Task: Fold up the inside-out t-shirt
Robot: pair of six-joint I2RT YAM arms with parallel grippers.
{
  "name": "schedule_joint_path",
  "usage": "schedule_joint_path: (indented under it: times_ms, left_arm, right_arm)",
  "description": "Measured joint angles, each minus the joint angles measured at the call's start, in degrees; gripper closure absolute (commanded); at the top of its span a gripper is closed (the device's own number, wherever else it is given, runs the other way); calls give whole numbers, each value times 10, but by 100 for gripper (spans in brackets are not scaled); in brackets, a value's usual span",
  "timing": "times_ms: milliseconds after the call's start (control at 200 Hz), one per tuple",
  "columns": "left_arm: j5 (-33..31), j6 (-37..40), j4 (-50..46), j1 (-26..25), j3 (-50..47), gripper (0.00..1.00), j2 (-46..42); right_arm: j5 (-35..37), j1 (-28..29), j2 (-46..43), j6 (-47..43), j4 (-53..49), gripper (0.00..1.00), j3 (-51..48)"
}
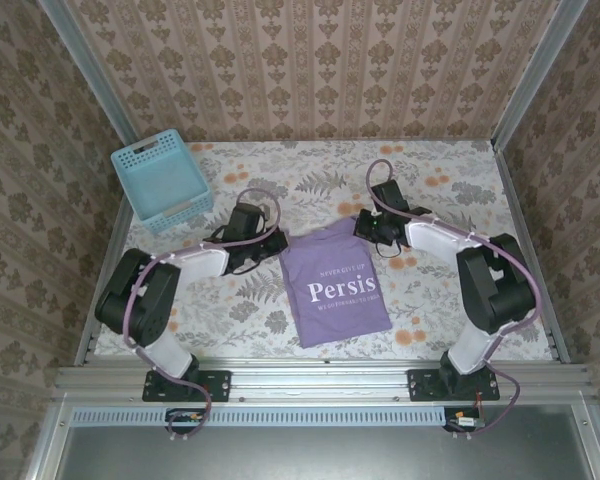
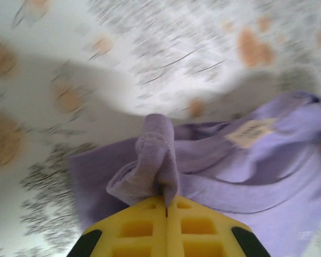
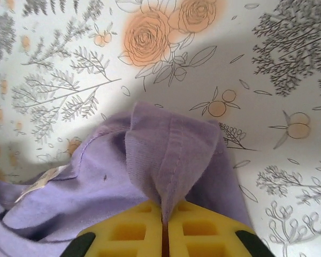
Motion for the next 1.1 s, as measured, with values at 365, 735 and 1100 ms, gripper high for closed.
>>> schedule_joint_path:
  times_ms: [365, 735, 1100]
  left_arm:
    - [-45, 19, -85, -1, 29, 53, 17]
    - [-53, 25, -120, -17, 43, 48, 17]
    - [-63, 19, -150, -23, 84, 68, 63]
  right_arm:
    - [33, 1, 52, -43, -31, 42, 39]
    - [35, 1, 54, -58, -41, 31, 37]
    - [55, 15, 94, -43, -52, 51, 55]
